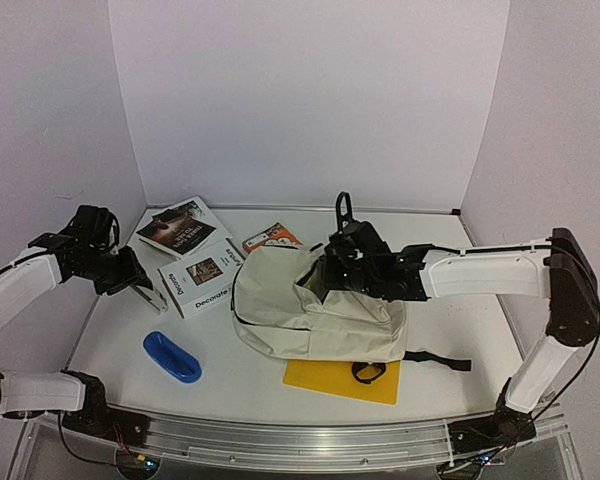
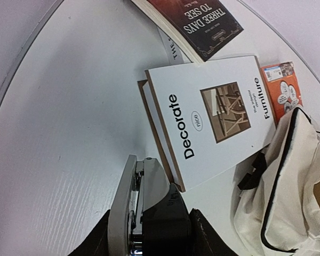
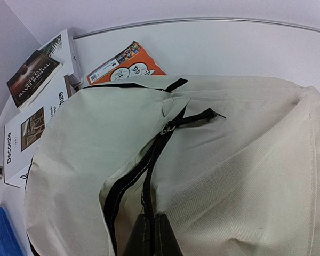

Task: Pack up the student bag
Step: Pick up the stationery from the center of the board, then place the stationery in the student bag, then pick up the personal item from the center of the board, then place the personal item at the center of the board.

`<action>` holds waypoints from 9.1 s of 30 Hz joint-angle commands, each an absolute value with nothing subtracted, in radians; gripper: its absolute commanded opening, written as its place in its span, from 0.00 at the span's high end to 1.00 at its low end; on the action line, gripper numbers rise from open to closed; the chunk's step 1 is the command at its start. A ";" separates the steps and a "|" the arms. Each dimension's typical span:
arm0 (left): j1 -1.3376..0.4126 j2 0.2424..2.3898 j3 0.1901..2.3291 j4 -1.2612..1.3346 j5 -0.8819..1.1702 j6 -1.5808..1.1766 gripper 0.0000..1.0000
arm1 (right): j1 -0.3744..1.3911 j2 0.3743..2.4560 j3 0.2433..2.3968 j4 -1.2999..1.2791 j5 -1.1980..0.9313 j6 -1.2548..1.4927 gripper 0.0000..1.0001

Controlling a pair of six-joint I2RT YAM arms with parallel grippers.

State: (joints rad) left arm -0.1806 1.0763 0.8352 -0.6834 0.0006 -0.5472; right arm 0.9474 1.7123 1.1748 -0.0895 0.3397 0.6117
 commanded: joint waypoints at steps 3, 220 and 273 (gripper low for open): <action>-0.185 1.028 0.947 -0.651 0.133 -0.555 0.76 | 0.946 1.718 1.239 -0.008 0.326 0.600 1.00; -0.336 1.357 0.694 -0.727 0.153 -1.085 0.27 | 0.923 1.711 1.230 0.077 0.264 0.603 1.00; -0.322 1.892 1.479 -0.910 0.077 -0.354 0.04 | 0.919 1.687 1.252 0.054 0.269 0.589 1.00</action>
